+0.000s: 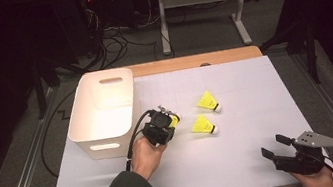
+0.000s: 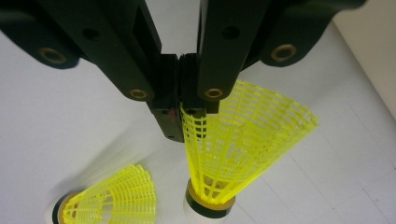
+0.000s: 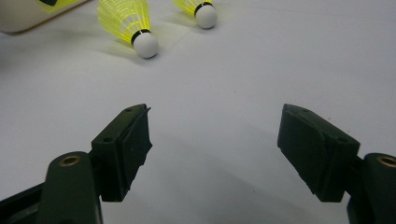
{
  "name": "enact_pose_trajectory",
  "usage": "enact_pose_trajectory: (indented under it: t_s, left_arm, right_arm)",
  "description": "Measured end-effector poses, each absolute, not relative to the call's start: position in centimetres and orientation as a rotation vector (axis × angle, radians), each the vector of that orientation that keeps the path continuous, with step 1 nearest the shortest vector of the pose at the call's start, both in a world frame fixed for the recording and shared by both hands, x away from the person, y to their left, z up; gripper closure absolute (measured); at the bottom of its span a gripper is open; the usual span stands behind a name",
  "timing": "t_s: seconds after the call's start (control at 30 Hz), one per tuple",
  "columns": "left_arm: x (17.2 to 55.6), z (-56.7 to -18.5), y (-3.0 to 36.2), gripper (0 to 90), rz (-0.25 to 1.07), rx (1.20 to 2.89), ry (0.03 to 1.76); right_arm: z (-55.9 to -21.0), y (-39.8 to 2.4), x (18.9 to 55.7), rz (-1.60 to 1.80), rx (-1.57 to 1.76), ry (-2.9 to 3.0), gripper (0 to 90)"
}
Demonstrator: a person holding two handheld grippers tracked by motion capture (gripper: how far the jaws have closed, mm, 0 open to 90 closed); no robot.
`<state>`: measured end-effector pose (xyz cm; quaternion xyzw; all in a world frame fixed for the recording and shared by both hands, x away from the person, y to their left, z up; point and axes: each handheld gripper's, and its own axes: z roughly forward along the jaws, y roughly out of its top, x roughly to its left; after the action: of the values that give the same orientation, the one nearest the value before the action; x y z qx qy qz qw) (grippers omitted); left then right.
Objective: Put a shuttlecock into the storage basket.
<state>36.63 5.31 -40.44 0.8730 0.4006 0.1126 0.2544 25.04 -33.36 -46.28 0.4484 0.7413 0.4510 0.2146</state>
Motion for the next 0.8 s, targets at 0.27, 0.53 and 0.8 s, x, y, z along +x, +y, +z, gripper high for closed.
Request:
enact_pose_trajectory:
  t_s: [0.27, 0.53, 0.8]
  left_arm:
    - [37.3, -40.3, 5.6, 88.6, 0.297, 2.369, 1.110]
    - [37.4, -40.0, 5.8, 88.6, 0.306, 2.343, 1.136]
    - [37.6, -39.2, 5.8, 88.6, 0.330, 2.346, 1.125]
  right_arm:
    - [-46.3, -33.4, 25.0, 1.252, 1.249, 2.053, 25.9]
    - [-46.3, -33.4, 25.0, 1.252, 1.246, 2.054, 25.9]
    - [-46.3, -33.4, 25.0, 1.254, 1.250, 2.052, 25.9]
